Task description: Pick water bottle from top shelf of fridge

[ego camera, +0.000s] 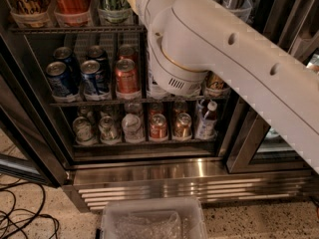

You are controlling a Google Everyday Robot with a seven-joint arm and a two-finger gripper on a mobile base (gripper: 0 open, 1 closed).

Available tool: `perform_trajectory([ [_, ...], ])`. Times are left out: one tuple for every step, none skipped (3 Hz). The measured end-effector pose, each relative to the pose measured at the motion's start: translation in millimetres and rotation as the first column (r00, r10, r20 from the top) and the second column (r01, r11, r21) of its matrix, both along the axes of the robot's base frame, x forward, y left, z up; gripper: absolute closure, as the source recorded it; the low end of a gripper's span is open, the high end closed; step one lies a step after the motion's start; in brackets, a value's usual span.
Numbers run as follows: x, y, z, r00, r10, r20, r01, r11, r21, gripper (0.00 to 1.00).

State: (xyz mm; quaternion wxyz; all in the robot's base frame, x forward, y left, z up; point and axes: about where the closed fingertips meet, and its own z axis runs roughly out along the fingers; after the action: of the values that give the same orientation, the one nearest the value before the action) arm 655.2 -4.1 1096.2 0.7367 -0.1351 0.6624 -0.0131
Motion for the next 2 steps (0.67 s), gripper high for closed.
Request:
perform_trajectory([
  [15.2,-1.9,1.9,0.9996,-0.021,-0.017,0.02,0.999,-0.033,0.31],
  [23.0,0.1,3.4,0.9993,-0.027,-0.025,0.026,0.999,-0.036,0.32],
])
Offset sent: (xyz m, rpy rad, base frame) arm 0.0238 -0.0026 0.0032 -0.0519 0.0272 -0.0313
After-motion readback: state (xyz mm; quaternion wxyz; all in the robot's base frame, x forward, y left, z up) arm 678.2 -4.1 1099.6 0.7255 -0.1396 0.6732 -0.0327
